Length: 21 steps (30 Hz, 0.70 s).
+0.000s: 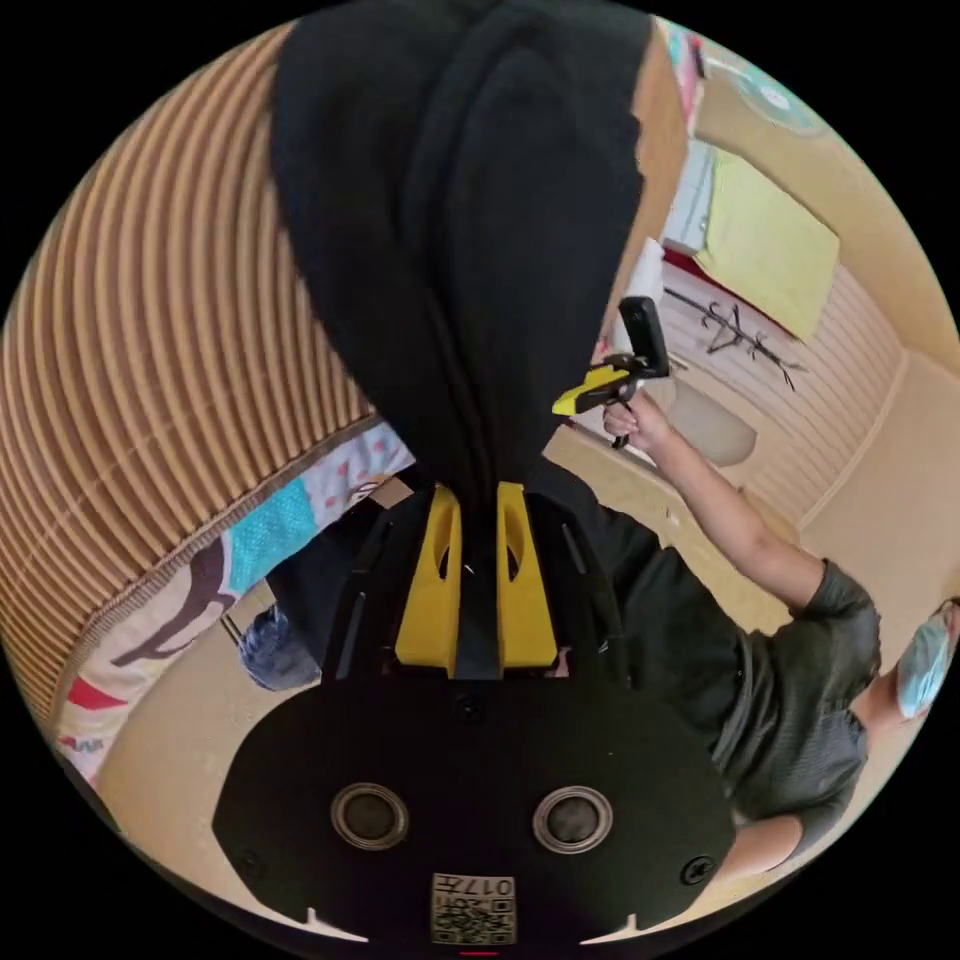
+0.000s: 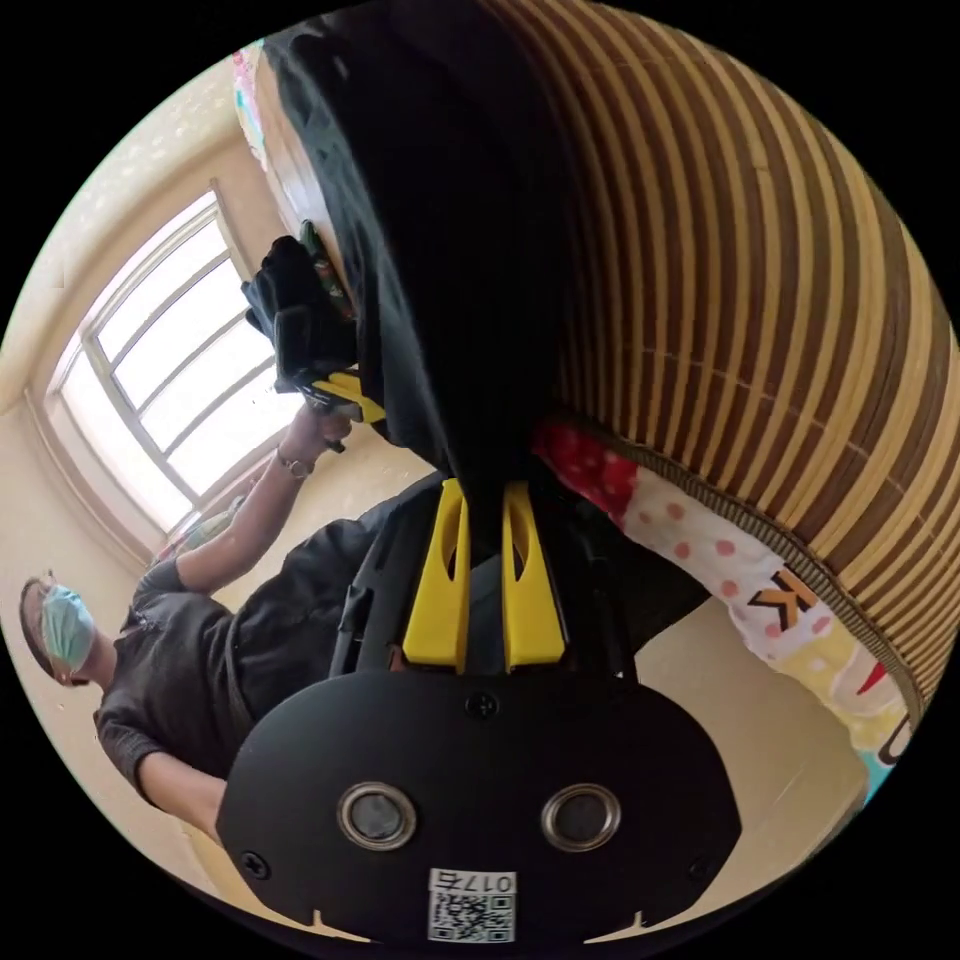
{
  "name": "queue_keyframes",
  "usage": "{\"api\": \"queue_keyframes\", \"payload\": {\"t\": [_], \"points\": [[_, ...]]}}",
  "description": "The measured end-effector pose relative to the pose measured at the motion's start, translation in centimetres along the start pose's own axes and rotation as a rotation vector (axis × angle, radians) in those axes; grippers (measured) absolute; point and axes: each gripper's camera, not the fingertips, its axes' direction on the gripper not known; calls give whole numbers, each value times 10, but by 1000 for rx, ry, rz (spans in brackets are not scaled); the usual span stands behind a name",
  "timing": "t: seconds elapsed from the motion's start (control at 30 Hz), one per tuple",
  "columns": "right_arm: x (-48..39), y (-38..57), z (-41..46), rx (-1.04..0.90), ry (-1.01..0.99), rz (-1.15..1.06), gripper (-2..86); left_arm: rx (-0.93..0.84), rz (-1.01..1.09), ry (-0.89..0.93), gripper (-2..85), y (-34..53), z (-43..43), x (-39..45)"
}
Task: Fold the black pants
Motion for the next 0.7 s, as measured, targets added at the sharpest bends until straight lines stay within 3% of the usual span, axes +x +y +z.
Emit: {"api": "queue_keyframes", "payload": {"t": [0.07, 0.13, 0.2, 0.27, 0.53, 0.7], "points": [[-32, 24, -5, -89, 67, -84, 46, -58, 111, 5, 53, 20, -5, 34], [-52, 49, -6, -161, -13, -146, 39, -131, 184, 73, 53, 49, -5, 58], [-66, 77, -5, -226, -208, -195, 34, -204, 281, 203, 54, 97, -5, 83], [-76, 106, -9, -243, -514, -225, 30, -169, 344, 280, 58, 128, -15, 95], [-72, 60, -77, 163, -856, -242, 32, 447, 159, 603, 65, 115, -106, -4], [-92, -27, -127, 364, -732, -251, 39, 765, -20, 565, 66, 39, -169, -64]]}}
